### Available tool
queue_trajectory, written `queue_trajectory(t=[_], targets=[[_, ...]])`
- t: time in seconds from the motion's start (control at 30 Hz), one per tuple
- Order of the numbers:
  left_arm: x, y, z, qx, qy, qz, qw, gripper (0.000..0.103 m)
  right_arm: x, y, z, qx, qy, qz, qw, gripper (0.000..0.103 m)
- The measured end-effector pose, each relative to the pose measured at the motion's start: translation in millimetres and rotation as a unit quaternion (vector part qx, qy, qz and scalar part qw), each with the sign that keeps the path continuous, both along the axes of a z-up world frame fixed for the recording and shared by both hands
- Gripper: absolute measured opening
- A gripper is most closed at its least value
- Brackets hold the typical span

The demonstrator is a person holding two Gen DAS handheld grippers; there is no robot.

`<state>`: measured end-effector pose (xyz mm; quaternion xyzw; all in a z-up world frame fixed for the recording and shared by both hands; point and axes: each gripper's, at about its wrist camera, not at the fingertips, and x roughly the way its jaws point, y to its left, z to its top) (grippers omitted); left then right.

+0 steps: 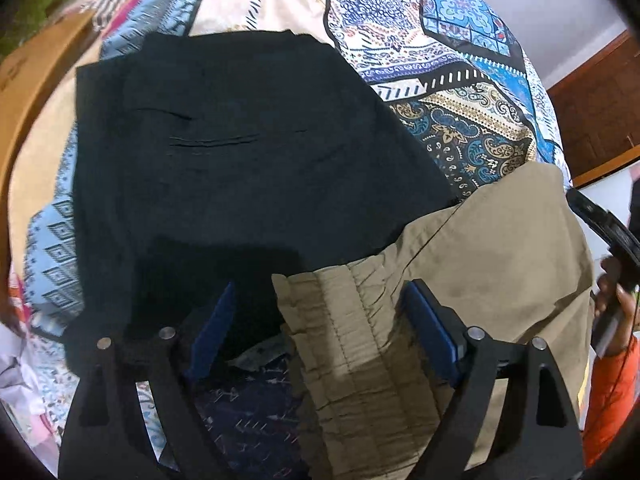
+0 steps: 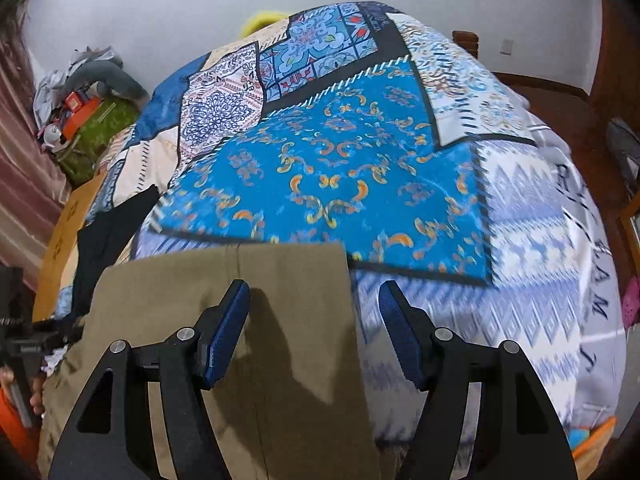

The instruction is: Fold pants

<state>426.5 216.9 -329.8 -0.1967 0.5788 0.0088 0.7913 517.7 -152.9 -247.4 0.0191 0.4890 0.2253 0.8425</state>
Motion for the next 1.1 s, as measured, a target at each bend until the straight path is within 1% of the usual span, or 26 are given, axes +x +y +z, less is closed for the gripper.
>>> queue_trajectory(t=[0.03,0.07,0.1,0.13,0.17,0.2,0.23,0.27,0.3,0.37,0.43,0.5,0.57,0.67,0.77,0.83,0.93,1.0,1.1], targets=[[0,0,-2,-0.012,0.002,-0.002,0.9999,0.08,4,3,-4,-0.001,0.009,0.003,1.0,0.063],[1,0,-4,-0.031,0.005,-0.004,0.9995,0.072,6,5,-9,0.001,0.022,0.004,1.0,0.059],[1,1,-4,-0.042,0.004,-0.003,0.9991,0.066,7,5,-11,0.01,0.03,0.005,0.999,0.051],[0,0,-2,-0.041,0.002,-0.002,0.9991,0.066,7,4,-12,0.02,0.036,0.002,0.999,0.049],[-1,-1,0,-0.036,-0.002,-0.003,0.9993,0.062,6,4,-11,0.024,0.036,-0.001,0.999,0.043],[-2,-3,2,-0.028,-0.006,-0.006,0.9996,0.058,3,4,-10,0.024,0.032,-0.002,0.999,0.033],[-3,-6,5,-0.016,-0.011,-0.009,0.9998,0.057,-1,6,-8,0.016,0.026,0.001,1.0,0.029],[-4,-9,9,-0.002,-0.016,-0.009,0.9998,0.054,-2,7,-7,0.012,0.022,0.003,1.0,0.018],[-6,-13,14,0.015,-0.023,-0.009,0.9996,0.052,-5,9,-5,0.007,0.017,0.008,1.0,0.012],[-10,-19,31,0.062,-0.046,-0.003,0.997,0.05,-10,15,2,-0.016,-0.003,0.011,1.0,0.01],[-16,-26,49,0.103,-0.071,-0.003,0.9922,0.049,-17,18,14,-0.034,-0.036,0.011,0.999,0.01],[-22,-31,72,0.134,-0.099,-0.003,0.986,0.048,-23,14,32,-0.027,-0.058,0.006,0.998,0.01],[-29,-32,101,0.15,-0.129,-0.001,0.9802,0.047,-31,9,56,-0.016,-0.085,0.0,0.996,0.009],[-40,-36,140,0.159,-0.171,0.004,0.9724,0.047,-47,1,101,0.001,-0.132,-0.008,0.991,0.009],[-52,-44,176,0.164,-0.211,0.006,0.9637,0.047,-73,-11,149,0.018,-0.181,-0.015,0.983,0.009],[-62,-52,194,0.169,-0.228,0.001,0.9589,0.047,-86,-13,167,0.024,-0.197,-0.017,0.98,0.009],[-78,-63,204,0.176,-0.233,-0.012,0.9565,0.047,-111,-23,182,0.031,-0.204,-0.013,0.978,0.009],[-90,-67,205,0.17,-0.235,-0.018,0.9568,0.047,-131,-31,184,0.029,-0.207,-0.01,0.978,0.009],[-114,-73,203,0.164,-0.236,-0.03,0.9574,0.047,-160,-45,176,0.03,-0.204,-0.003,0.979,0.009]])
